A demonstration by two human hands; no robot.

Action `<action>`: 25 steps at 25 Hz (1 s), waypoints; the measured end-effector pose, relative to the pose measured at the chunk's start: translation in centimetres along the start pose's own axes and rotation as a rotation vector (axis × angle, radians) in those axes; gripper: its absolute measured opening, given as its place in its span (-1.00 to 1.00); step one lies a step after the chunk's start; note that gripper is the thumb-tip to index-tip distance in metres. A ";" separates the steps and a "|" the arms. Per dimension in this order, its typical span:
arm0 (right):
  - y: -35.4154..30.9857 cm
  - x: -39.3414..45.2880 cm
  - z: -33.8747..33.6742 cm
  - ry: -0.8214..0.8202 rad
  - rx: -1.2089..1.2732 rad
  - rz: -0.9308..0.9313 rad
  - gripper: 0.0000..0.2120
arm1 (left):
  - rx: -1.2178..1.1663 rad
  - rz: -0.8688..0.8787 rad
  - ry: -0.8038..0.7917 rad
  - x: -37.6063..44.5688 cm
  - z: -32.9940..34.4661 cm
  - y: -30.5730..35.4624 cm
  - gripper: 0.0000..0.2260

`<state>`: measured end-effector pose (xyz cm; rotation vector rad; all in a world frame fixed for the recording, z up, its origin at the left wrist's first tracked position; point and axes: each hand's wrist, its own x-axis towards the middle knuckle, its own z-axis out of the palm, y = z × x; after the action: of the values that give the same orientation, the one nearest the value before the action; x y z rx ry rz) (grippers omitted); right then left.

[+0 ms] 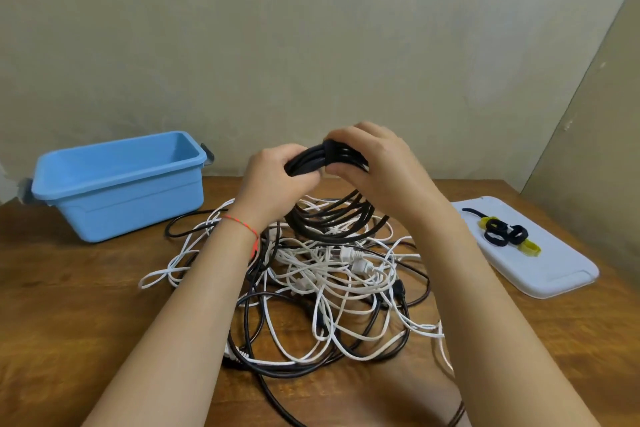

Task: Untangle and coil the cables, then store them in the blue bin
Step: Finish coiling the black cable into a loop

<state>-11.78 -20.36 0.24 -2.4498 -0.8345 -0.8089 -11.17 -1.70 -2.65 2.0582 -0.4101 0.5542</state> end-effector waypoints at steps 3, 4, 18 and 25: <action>-0.6 0.7 -2.6 0.004 -0.099 -0.035 -0.70 | 0.004 0.042 -0.023 0.9 -1.1 2.5 -0.81; -0.8 0.8 -3.3 0.000 -0.132 -0.050 -0.71 | 0.005 0.042 -0.060 1.2 -1.5 3.2 -0.83; -4.5 -0.6 -4.3 -0.071 -0.056 0.156 -0.83 | 0.060 0.064 -0.003 -1.7 -4.4 5.2 -0.71; -2.2 -1.1 -2.7 0.045 0.741 0.849 -0.72 | -0.531 -0.435 0.063 -3.0 -5.3 0.2 -0.70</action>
<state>-14.96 -20.71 1.91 -1.8118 0.0078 -0.1699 -14.97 2.96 -1.61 1.5454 -0.0505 0.2123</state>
